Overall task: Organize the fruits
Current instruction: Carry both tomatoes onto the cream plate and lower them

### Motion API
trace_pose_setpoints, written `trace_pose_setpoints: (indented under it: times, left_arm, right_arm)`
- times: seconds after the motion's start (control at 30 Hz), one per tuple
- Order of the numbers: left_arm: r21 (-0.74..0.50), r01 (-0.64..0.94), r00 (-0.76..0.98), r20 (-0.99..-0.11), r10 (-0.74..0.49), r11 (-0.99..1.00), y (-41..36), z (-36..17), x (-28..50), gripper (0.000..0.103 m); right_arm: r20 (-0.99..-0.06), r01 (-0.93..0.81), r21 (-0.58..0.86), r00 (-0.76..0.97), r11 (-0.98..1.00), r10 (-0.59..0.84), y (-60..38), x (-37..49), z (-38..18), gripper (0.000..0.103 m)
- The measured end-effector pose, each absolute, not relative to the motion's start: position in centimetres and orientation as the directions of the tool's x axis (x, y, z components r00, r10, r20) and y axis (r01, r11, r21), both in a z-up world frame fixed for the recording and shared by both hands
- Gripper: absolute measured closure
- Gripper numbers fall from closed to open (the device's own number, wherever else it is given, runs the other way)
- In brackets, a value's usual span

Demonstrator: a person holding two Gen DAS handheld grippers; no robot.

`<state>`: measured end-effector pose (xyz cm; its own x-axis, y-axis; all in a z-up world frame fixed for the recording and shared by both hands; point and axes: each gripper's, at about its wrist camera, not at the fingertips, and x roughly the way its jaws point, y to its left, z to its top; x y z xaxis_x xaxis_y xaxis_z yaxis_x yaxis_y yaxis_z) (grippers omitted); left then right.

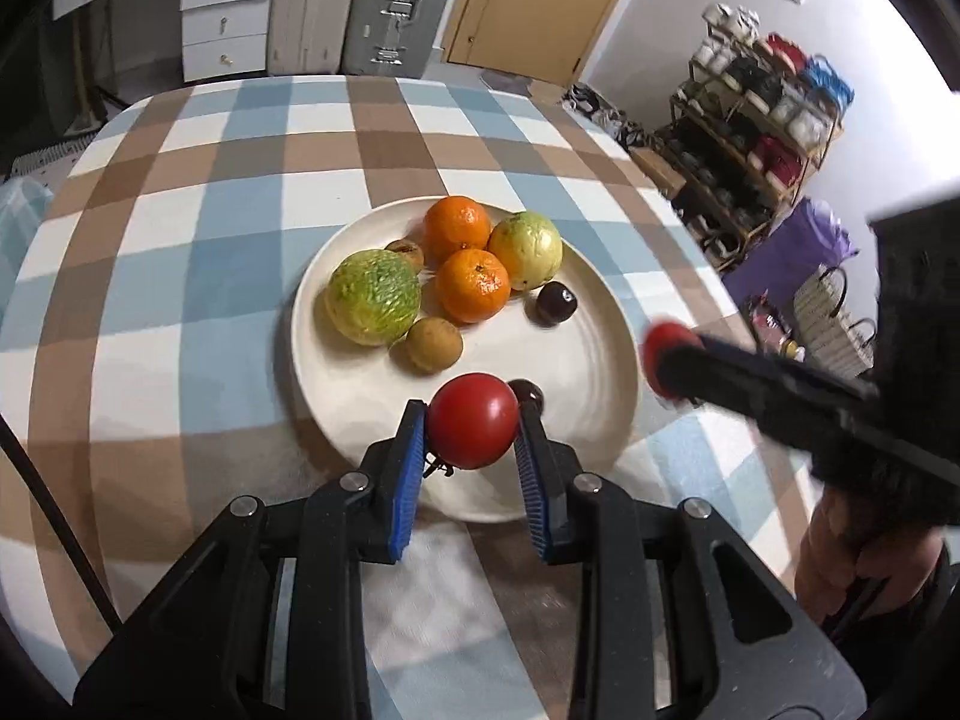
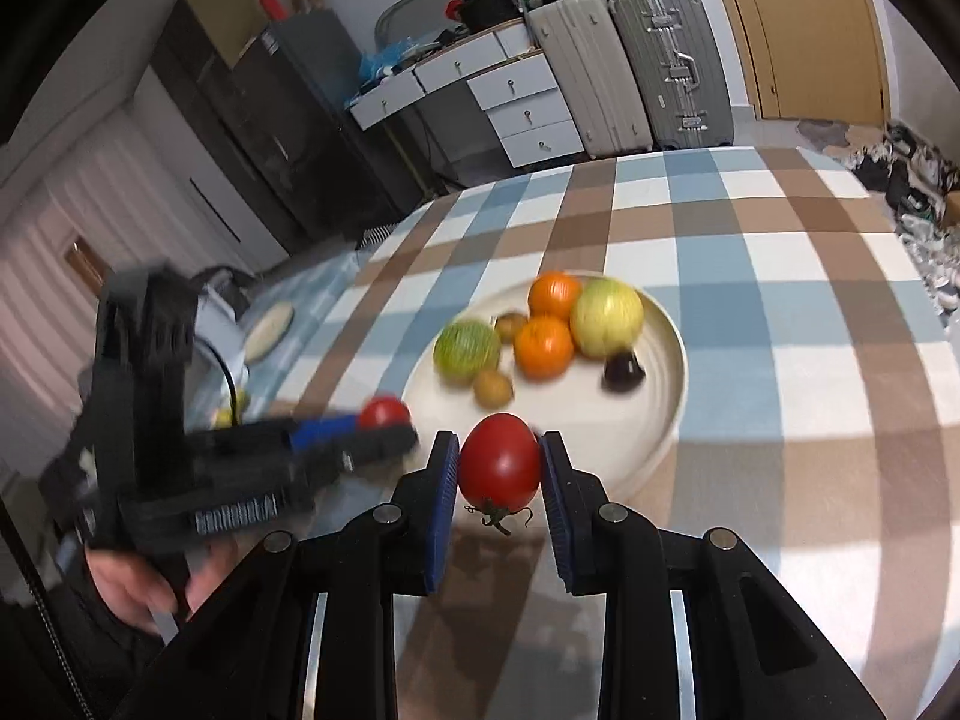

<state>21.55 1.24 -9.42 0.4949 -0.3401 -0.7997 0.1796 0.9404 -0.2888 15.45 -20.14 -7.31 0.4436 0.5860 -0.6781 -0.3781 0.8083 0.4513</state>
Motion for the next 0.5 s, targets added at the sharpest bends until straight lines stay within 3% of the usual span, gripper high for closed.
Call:
trace_pose_setpoints:
  times: [0.5]
  left_arm:
    - [-0.277, 0.213, 0.449, -0.824, -0.345, 0.937, 0.2, -12.9, 24.4, 0.077]
  right_arm:
    - [-0.709, -0.312, 0.499, 0.39, 0.808, 0.588, -18.0, 21.7, -12.1, 0.075]
